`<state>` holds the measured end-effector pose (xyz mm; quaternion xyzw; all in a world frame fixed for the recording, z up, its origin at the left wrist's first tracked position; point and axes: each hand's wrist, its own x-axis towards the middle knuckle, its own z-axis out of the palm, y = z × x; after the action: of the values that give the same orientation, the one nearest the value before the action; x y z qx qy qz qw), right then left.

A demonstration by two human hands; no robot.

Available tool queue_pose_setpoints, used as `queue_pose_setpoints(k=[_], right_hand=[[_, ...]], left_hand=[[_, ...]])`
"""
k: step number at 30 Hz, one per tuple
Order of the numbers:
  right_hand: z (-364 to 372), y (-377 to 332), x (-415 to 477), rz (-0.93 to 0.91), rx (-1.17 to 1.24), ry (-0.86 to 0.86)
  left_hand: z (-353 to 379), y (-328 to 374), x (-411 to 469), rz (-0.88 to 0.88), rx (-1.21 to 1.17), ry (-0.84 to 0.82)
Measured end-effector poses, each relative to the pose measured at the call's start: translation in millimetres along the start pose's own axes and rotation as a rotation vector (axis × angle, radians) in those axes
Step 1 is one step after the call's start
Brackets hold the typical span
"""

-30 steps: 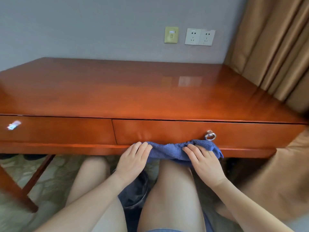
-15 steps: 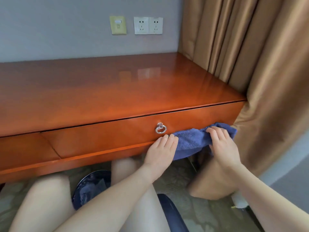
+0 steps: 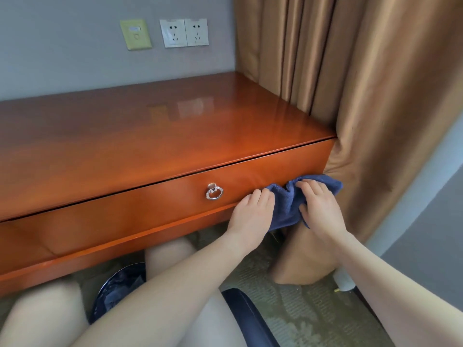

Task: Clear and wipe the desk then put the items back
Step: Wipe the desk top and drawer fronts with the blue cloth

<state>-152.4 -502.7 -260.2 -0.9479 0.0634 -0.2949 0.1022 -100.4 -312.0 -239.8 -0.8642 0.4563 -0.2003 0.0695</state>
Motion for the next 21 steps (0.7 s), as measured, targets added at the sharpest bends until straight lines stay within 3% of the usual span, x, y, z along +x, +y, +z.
queue_pose_setpoints(k=[14, 21], right_hand=[[18.5, -115.2, -13.9, -0.217, -0.001, -0.118], [36.1, -192.4, -21.0, -0.371, 0.047, -0.148]], left_hand=[[-6.2, -108.7, -155.1, -0.126, -0.043, 0.103], [-21.0, -157.4, -237.0, -0.247, 0.005, 0.059]])
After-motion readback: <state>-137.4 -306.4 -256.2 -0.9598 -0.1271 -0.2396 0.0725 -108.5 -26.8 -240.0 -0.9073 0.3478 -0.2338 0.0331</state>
